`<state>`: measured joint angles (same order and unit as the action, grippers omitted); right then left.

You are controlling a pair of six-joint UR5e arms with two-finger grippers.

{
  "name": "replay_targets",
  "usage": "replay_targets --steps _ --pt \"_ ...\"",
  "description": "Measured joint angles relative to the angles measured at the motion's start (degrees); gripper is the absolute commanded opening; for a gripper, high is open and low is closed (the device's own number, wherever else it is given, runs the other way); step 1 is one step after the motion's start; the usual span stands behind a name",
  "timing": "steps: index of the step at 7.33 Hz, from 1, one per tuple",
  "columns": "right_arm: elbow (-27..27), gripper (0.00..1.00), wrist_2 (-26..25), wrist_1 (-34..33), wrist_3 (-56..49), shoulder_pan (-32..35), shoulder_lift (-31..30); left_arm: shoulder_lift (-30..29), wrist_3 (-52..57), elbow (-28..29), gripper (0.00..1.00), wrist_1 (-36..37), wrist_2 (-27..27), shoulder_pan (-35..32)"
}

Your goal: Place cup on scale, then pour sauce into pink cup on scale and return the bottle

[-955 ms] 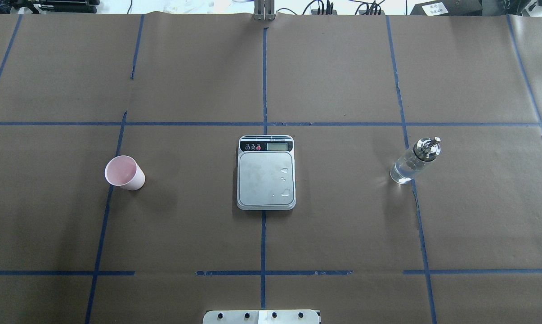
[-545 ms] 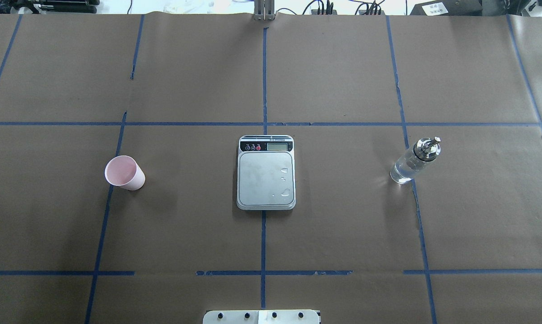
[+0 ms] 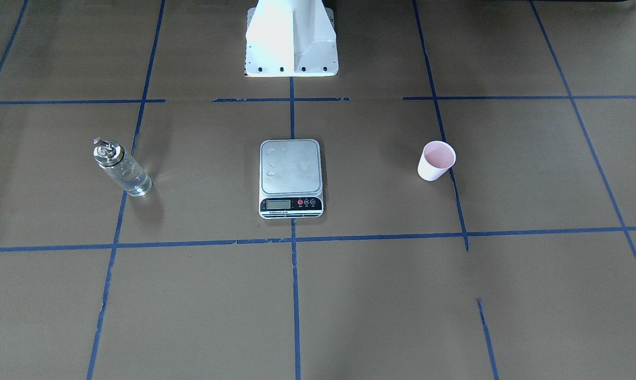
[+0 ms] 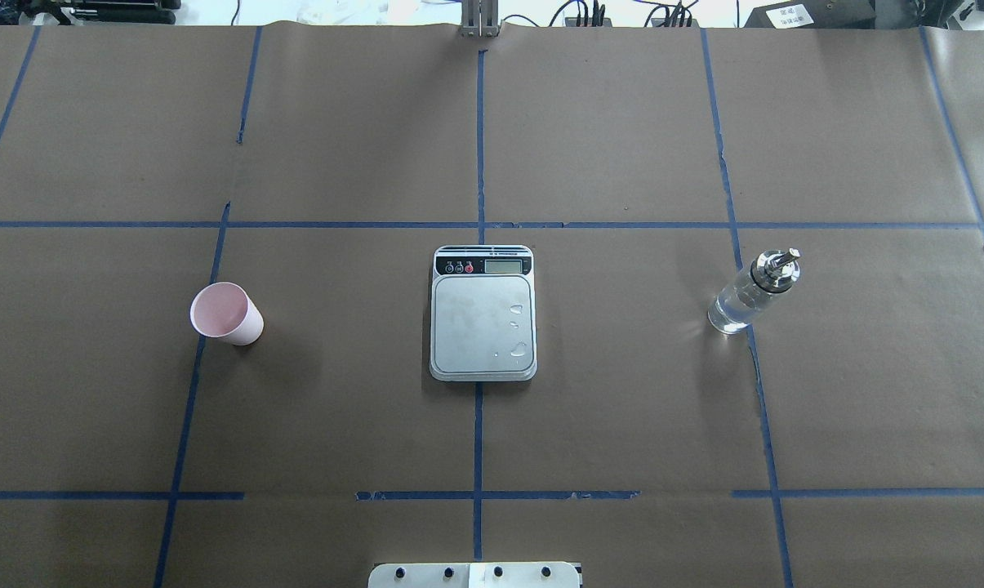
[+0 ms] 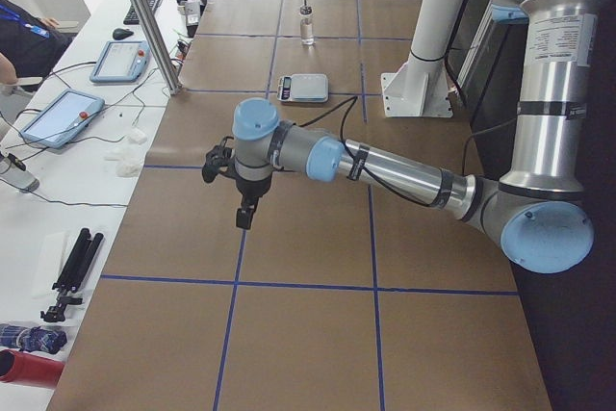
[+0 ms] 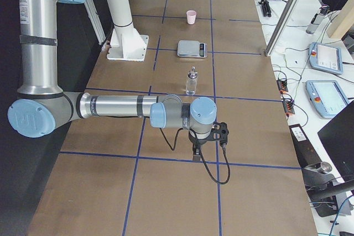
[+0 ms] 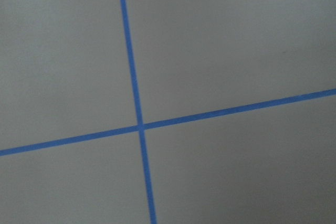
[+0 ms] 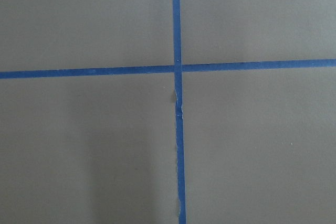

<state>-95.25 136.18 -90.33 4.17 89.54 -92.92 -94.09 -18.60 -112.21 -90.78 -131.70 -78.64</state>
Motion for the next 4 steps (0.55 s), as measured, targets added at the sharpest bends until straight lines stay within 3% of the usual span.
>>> replay_targets --steps 2,4 --pt "-0.09 1.00 0.12 0.17 0.04 -0.03 0.37 -4.46 -13.81 -4.26 1.00 -0.20 -0.34 10.00" --pt "-0.04 1.00 0.10 0.23 0.05 -0.06 0.71 -6.59 -19.79 -4.68 1.00 -1.79 -0.60 15.35"
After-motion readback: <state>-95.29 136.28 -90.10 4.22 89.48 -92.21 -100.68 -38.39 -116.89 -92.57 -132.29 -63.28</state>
